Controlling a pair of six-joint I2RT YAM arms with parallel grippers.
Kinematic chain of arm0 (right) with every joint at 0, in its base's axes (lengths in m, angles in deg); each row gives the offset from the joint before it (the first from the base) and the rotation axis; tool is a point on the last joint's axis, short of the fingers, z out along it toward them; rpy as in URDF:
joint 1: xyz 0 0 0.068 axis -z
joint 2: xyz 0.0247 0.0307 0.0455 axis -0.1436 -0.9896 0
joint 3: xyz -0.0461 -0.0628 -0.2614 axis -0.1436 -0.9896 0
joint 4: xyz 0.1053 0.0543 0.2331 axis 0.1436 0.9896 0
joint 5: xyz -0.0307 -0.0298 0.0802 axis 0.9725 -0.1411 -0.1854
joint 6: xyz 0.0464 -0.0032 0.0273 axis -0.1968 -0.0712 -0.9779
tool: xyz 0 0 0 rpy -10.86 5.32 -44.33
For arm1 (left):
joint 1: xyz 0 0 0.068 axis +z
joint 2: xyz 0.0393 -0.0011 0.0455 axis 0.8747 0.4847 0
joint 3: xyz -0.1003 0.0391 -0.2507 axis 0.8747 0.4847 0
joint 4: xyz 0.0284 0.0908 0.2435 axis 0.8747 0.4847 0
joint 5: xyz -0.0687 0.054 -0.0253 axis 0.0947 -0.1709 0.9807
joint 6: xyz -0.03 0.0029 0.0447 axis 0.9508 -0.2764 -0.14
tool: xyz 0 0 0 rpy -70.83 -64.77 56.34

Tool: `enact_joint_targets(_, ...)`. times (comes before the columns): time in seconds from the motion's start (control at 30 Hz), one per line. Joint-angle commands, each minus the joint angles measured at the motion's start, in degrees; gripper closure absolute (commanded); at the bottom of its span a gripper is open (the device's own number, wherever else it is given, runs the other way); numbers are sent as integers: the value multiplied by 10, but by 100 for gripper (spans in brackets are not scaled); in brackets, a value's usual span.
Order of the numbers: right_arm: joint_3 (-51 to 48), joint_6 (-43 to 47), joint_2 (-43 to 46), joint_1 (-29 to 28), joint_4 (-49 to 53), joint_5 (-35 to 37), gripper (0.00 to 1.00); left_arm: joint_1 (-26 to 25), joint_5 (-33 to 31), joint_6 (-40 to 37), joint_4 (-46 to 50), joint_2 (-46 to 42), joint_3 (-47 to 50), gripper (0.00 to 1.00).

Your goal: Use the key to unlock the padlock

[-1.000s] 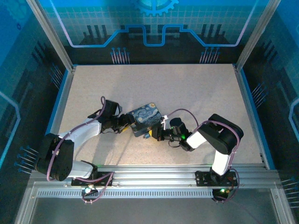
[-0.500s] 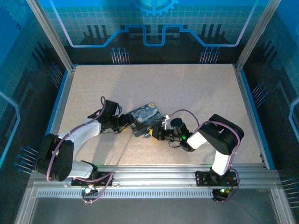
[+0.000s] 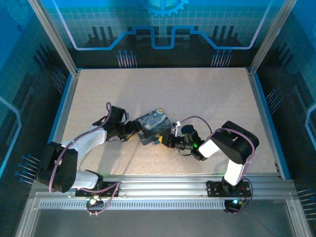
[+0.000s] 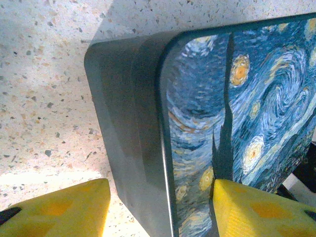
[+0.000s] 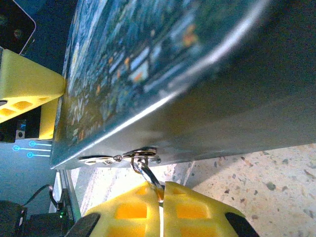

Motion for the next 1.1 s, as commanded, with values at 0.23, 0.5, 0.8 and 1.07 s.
enact_joint_targets(0.23, -6, -21, 23, 17, -31, 19, 91, -6, -17, -1, 68, 1, 22, 42)
enact_joint_targets(0.5, -3, -22, 26, 19, -24, 17, 91, -6, -17, -1, 70, 0, 19, 42)
enact_joint_targets(0.8, -15, -18, 48, 28, -2, 27, 91, -6, -18, -1, 72, 0, 14, 41)
enact_joint_targets(1.07, -24, -1, 76, 31, 35, 31, 91, -6, -20, -1, 68, 1, 8, 40)
